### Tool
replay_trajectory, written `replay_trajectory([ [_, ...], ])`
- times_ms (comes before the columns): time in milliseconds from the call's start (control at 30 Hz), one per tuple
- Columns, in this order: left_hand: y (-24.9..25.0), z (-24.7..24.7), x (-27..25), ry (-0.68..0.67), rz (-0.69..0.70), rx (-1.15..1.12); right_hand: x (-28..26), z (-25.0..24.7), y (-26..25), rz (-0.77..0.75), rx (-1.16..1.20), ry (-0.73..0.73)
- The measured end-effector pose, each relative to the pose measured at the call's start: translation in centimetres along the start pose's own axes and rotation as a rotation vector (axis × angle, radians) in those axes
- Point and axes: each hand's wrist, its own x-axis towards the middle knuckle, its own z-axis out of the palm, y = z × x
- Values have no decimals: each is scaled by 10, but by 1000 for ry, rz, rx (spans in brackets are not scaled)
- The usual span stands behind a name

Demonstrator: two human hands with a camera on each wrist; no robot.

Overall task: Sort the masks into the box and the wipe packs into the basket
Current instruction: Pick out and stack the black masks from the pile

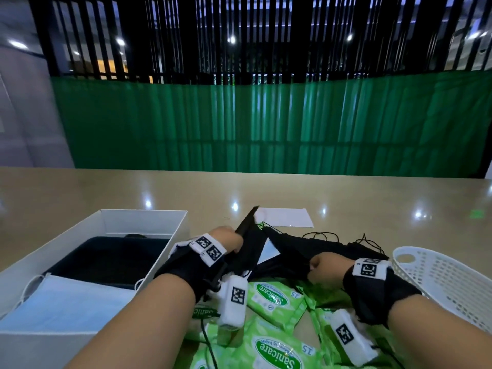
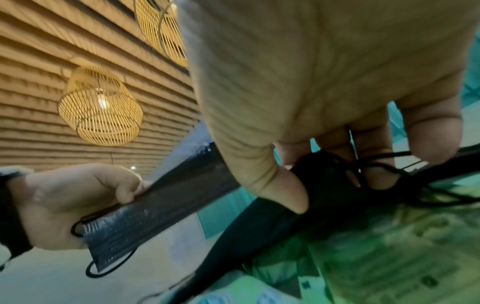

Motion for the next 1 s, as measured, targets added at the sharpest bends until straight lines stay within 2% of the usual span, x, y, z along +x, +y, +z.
replay_trajectory([
  [167, 9, 14, -19, -135, 71, -738, -28, -19, 20, -11, 148, 50],
  [267, 7, 31, -26, -109, 9, -1018, -45, -29, 33, -13, 138, -23],
  [333, -2, 45, -23, -126, -37, -1121, -56, -30, 38, -32, 104, -109],
  [400, -12, 58, -22, -153, -92, -1170, -66, -26, 40, -40, 39, -185],
  [567, -28, 74, -26, -174, -237, -1102, -72, -9, 42, -67, -101, -319],
  [667, -39, 84, -32, -201, -282, -1044, -59, -9, 40, -70, 11, -171],
  [733, -40, 88, -36, -267, -266, -1003, -45, -11, 36, -14, 158, -64],
  [800, -41, 90, -35, -279, -223, -964, -31, -11, 31, 83, 175, -8],
  [900, -44, 88, -37, -283, -243, -1051, -16, -4, 27, 199, 129, -47],
  [1000, -45, 88, -38, -319, -289, -1196, -8, 4, 25, 227, 118, -81],
])
